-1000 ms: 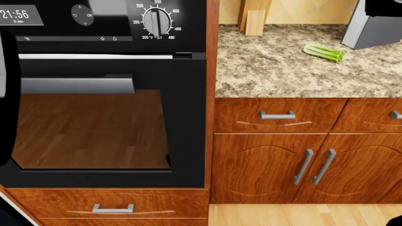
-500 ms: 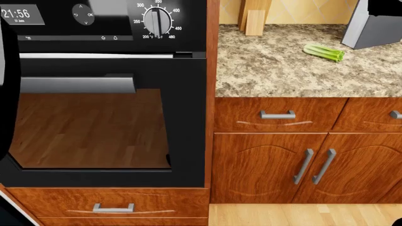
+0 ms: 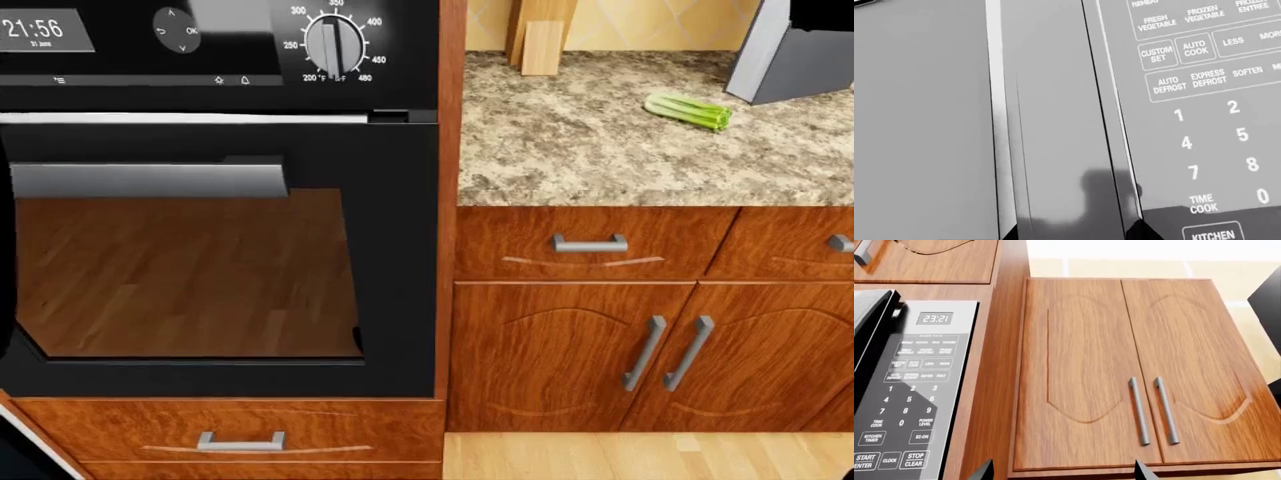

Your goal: Open the microwave door

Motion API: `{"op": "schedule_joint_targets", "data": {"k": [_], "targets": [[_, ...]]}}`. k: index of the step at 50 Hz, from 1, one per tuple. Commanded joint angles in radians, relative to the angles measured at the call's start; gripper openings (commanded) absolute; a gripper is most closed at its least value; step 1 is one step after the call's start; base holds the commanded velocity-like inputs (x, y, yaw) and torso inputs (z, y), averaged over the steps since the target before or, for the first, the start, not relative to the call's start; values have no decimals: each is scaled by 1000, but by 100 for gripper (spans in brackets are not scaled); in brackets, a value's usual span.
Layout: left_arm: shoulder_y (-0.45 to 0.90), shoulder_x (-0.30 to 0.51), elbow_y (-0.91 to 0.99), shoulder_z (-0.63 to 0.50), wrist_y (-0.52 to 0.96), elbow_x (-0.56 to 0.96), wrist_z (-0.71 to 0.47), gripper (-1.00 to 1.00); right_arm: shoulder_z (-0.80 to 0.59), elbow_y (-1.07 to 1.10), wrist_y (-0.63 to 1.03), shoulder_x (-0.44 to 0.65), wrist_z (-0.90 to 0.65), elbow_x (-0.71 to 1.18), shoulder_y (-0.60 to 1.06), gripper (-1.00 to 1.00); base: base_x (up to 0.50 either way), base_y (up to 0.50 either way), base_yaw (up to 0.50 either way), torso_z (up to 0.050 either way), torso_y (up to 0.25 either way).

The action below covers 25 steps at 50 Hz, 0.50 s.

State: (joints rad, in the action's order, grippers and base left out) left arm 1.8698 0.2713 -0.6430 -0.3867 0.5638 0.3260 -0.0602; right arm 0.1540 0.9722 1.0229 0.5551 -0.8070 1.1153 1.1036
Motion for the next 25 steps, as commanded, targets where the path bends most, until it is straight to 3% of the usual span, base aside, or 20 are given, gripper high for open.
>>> {"op": "schedule_joint_targets", "data": {"k": [1,25], "targets": [[-28,57,339,52,181,45,-31,-100,0,-1,-7,8,-12,14,3,100,0,0,0,0,0],[-1,123,792,195,601,255,-108,-100,16,3,-25,32,-40,56,9,100,0,-1,-2,1,5]]}}
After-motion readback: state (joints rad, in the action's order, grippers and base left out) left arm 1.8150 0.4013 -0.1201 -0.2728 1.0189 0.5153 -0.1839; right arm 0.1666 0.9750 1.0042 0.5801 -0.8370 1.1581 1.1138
